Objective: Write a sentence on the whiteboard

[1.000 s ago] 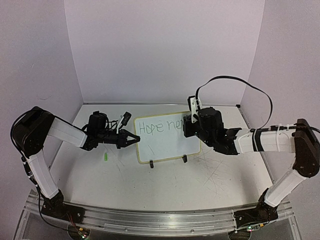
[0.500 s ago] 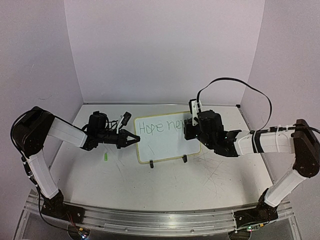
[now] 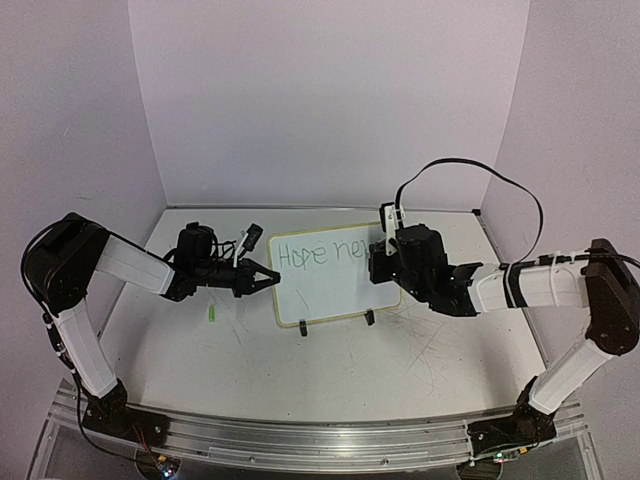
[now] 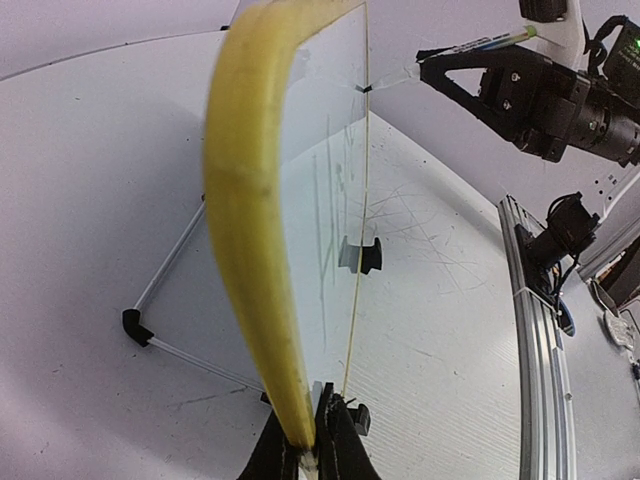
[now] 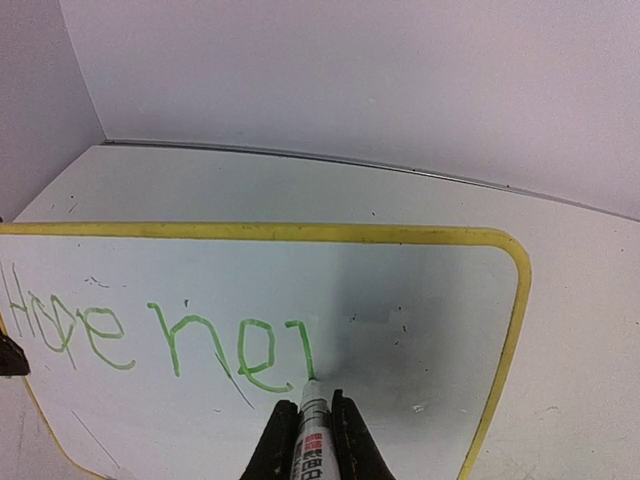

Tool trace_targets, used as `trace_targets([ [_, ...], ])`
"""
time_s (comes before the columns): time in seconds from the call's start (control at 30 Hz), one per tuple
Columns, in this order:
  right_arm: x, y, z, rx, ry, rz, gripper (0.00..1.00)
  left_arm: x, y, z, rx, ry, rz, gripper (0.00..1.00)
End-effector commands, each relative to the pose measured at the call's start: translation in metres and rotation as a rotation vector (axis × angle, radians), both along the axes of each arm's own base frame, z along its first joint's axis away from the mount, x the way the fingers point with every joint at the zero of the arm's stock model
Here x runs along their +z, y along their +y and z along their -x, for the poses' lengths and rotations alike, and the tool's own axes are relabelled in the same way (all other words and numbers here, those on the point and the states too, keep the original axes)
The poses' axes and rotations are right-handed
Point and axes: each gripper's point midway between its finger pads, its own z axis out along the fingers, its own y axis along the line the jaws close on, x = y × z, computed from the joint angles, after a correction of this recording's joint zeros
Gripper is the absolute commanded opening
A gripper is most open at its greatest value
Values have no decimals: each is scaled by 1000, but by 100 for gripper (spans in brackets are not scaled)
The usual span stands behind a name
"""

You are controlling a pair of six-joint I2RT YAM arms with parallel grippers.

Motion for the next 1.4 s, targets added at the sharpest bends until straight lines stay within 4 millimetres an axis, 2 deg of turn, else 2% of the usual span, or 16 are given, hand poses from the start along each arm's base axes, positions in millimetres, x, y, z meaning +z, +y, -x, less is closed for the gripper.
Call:
trace_targets([
  [0.0,-7,-6,1,-20,23,7,0,-19,15,-26,121,-62,-115,0],
  [0.67,-12,-4,0,-18,42,10,0,-19,14,-25,118,-61,-115,0],
  [1.03,-21,-9,3,-27,60,18,0,-20,14,-24,118,-59,-116,0],
  [1.37,7,-2,-9,-40,-16,-7,0,-20,13,-24,115,-60,-116,0],
])
